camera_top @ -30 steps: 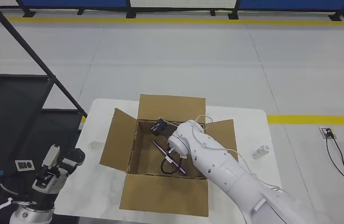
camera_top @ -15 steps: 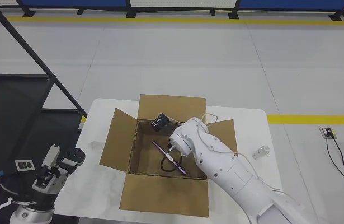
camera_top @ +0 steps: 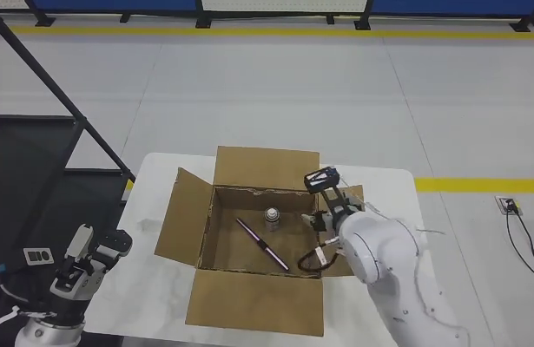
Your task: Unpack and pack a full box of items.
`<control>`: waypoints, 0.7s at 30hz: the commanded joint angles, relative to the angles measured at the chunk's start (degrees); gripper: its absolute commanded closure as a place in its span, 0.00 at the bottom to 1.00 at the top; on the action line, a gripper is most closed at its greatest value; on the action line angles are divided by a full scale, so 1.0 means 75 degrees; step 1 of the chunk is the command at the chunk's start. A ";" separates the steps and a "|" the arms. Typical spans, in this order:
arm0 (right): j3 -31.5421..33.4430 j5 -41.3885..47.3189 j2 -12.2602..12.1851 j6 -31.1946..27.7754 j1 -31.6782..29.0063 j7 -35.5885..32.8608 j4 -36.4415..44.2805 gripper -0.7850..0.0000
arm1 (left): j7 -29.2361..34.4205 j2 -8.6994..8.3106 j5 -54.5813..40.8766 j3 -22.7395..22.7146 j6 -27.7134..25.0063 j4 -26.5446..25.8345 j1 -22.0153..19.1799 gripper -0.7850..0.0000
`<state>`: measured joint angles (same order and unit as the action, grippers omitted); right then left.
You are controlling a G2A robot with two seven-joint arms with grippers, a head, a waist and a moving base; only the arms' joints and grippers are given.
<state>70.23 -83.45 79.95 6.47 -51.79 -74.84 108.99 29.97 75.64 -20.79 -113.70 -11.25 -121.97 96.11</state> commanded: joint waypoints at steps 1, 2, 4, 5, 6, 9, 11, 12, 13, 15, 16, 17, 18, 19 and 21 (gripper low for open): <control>0.0683 -0.0176 -0.0057 0.0363 -0.0579 0.0052 0.0599 0.00 | 0.0000 0.0000 0.0000 0.0000 0.0000 0.0000 0.0000 0.00; 0.0908 -0.0134 -0.0073 0.0473 -0.0763 0.0113 0.0796 0.00 | 0.0000 0.0000 0.0000 0.0000 0.0000 0.0000 0.0000 0.00; 0.1401 -0.0154 -0.0097 0.0868 -0.1037 0.0138 0.0916 0.00 | 0.0000 0.0000 0.0000 0.0000 0.0000 0.0000 0.0000 0.00; 0.1624 -0.0116 -0.0105 0.1016 -0.1104 0.0102 0.0905 0.00 | 0.0000 0.0000 0.0000 0.0000 0.0000 0.0000 0.0000 0.00; 0.1882 -0.0112 -0.0110 0.1293 -0.1138 -0.0017 0.0802 0.00 | 0.0000 0.0000 0.0000 0.0000 0.0000 0.0000 0.0000 0.00; 0.2366 -0.0175 -0.0110 0.1985 -0.0945 -0.0466 0.0274 0.00 | 0.0000 0.0000 0.0000 0.0000 0.0000 0.0000 0.0000 0.00; 0.2663 -0.0160 -0.0122 0.2205 -0.0777 -0.0625 -0.0229 0.00 | 0.0000 0.0000 0.0000 0.0000 0.0000 0.0000 0.0000 0.00; 0.2754 -0.0208 -0.0128 0.2288 -0.0691 -0.0672 -0.0467 0.00 | 0.0000 0.0000 0.0000 0.0000 0.0000 0.0000 0.0000 0.00; 0.2856 -0.0220 -0.0134 0.2370 -0.0610 -0.0693 -0.0683 0.00 | 0.0000 0.0000 0.0000 0.0000 0.0000 0.0000 0.0000 0.00; 0.3018 -0.0175 -0.0137 0.2424 -0.0499 -0.0639 -0.1112 0.00 | 0.0000 0.0000 0.0000 0.0000 0.0000 0.0000 0.0000 0.00; 0.3088 -0.0204 -0.0136 0.2466 -0.0449 -0.0598 -0.1355 0.00 | 0.0000 0.0000 0.0000 0.0000 0.0000 0.0000 0.0000 0.00; 0.3152 -0.0284 -0.0134 0.2495 -0.0377 -0.0569 -0.1620 0.00 | 0.0000 0.0000 0.0000 0.0000 0.0000 0.0000 0.0000 0.00; 0.3177 -0.0331 -0.0127 0.2506 -0.0280 -0.0558 -0.1850 0.00 | 0.0000 0.0000 0.0000 0.0000 0.0000 0.0000 0.0000 0.00; 0.3212 -0.0338 -0.0121 0.2492 -0.0174 -0.0572 -0.2088 0.00 | 0.0000 0.0000 0.0000 0.0000 0.0000 0.0000 0.0000 0.00; 0.3300 -0.0382 -0.0109 0.2440 0.0061 -0.0624 -0.2662 0.00 | 0.0000 0.0000 0.0000 0.0000 0.0000 0.0000 0.0000 0.00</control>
<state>94.68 -86.13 79.09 24.95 -52.20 -79.33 91.39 29.97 75.64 -20.79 -113.70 -11.25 -121.97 96.11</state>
